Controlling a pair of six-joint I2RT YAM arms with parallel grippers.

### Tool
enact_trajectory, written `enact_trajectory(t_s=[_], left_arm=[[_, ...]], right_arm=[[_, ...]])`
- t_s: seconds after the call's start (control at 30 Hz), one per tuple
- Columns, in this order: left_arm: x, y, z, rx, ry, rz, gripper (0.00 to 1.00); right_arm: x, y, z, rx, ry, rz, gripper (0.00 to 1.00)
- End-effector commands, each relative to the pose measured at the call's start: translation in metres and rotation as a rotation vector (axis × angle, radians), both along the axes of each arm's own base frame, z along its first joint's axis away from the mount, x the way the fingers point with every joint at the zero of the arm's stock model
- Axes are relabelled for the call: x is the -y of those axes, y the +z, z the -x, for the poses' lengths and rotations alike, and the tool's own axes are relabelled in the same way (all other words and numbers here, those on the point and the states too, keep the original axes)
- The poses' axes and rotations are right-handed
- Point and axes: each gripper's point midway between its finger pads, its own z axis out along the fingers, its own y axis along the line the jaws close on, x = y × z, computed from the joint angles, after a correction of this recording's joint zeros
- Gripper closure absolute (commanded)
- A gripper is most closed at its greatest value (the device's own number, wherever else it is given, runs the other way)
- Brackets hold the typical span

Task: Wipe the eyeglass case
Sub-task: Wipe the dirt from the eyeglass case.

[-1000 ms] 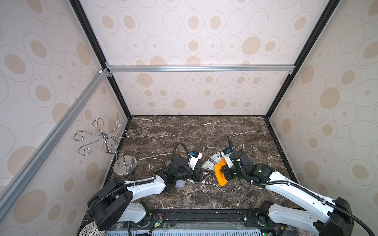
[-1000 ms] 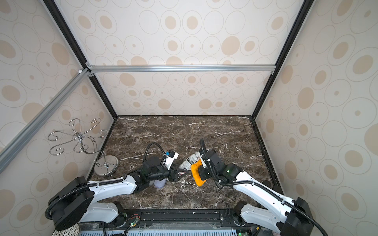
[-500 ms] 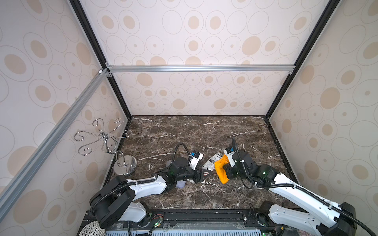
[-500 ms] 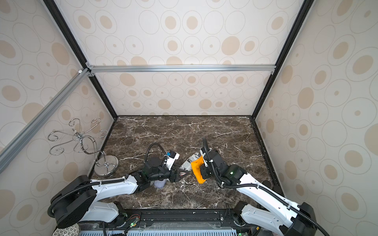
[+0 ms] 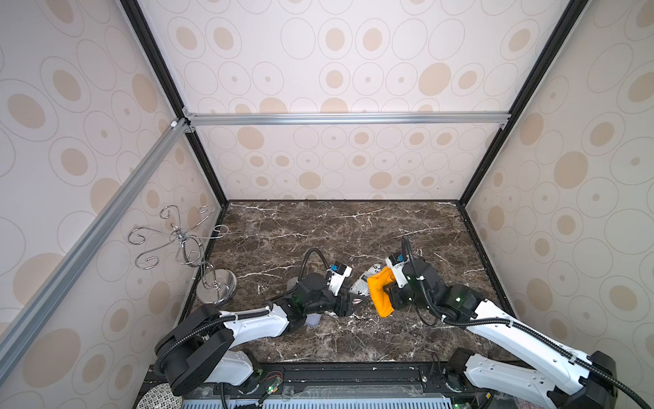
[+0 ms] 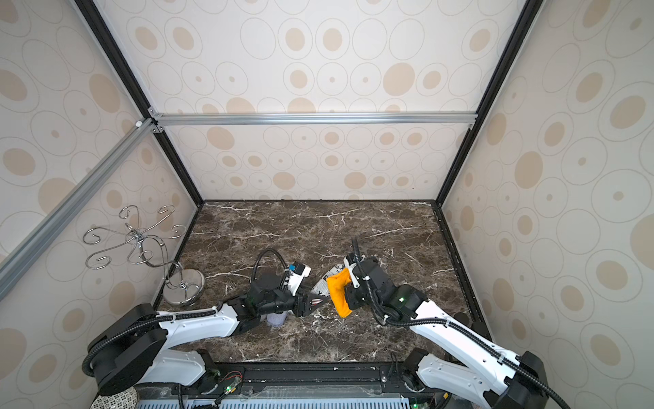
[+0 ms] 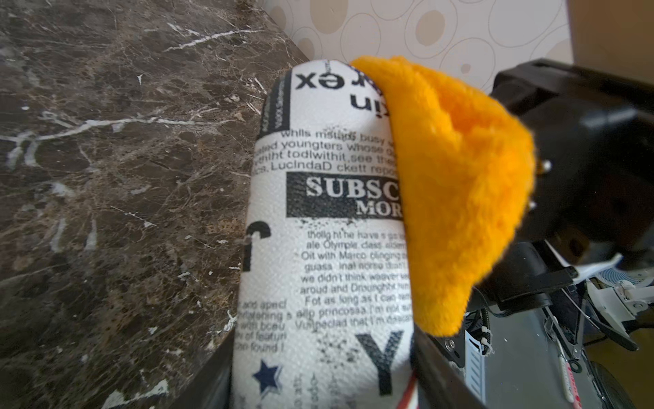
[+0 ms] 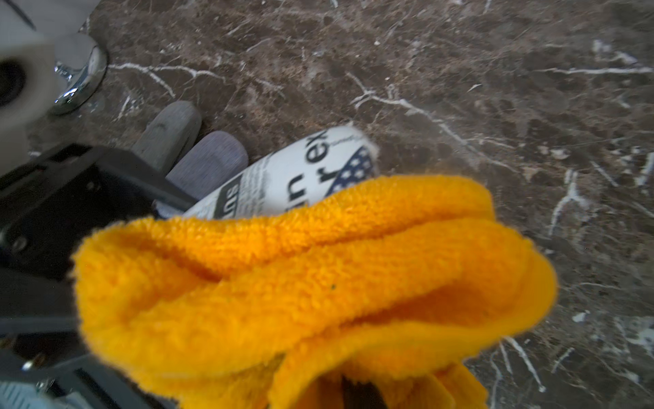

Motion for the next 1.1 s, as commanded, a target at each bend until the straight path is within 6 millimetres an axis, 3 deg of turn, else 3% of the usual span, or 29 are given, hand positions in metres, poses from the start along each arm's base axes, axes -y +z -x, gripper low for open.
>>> enact_trajectory(t_s=[0.0, 0.23, 0.4, 0.6, 1.07], left_arm=[[0.012, 0.018, 0.006, 0.041, -0.053, 0.043, 0.51], [0.013, 0.025, 0.01, 0.048, -0.073, 0.081, 0.52], [0.012, 0.036, 0.02, 0.081, -0.113, 0.159, 0.52], [0.011, 0.054, 0.028, 0.107, -0.142, 0.271, 0.52], [0.018, 0.067, 0.03, 0.138, -0.186, 0.356, 0.52]], right_arm=[[-0.027, 0.009, 0.014, 0.0, 0.124, -0.107, 1.0], [0.006, 0.006, -0.003, 0.045, -0.087, -0.082, 1.0], [0.023, 0.013, -0.01, -0.029, -0.178, -0.235, 1.0], [0.025, 0.029, -0.012, -0.086, -0.174, -0.396, 1.0], [0.014, 0.048, -0.021, -0.145, -0.144, -0.553, 1.0]])
